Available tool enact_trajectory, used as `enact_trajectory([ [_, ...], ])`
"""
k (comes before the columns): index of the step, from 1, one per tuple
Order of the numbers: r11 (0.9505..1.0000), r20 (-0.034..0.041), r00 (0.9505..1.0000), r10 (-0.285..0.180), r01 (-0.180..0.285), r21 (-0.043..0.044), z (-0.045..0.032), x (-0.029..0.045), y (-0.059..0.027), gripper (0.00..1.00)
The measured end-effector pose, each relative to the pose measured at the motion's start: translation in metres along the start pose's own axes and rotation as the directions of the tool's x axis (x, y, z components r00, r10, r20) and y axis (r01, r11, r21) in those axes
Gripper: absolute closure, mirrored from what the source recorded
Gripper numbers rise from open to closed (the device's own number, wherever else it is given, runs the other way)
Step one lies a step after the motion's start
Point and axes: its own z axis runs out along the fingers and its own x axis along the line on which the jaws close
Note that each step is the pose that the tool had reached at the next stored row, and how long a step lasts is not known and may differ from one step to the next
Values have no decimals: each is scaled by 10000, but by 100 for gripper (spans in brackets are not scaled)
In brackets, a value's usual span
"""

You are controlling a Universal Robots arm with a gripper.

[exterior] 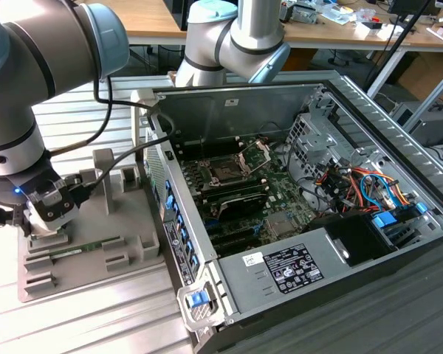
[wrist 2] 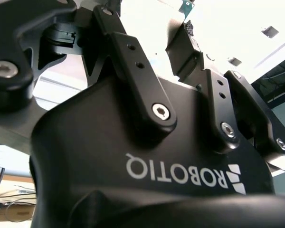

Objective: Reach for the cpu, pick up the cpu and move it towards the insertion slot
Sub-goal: 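Pick up the cpu and move it towards the insertion slot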

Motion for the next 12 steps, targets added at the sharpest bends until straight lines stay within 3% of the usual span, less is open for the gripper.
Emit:
enact_trajectory([
  [12,10000,0,10000,0,0,-1,-38,0,2,45],
])
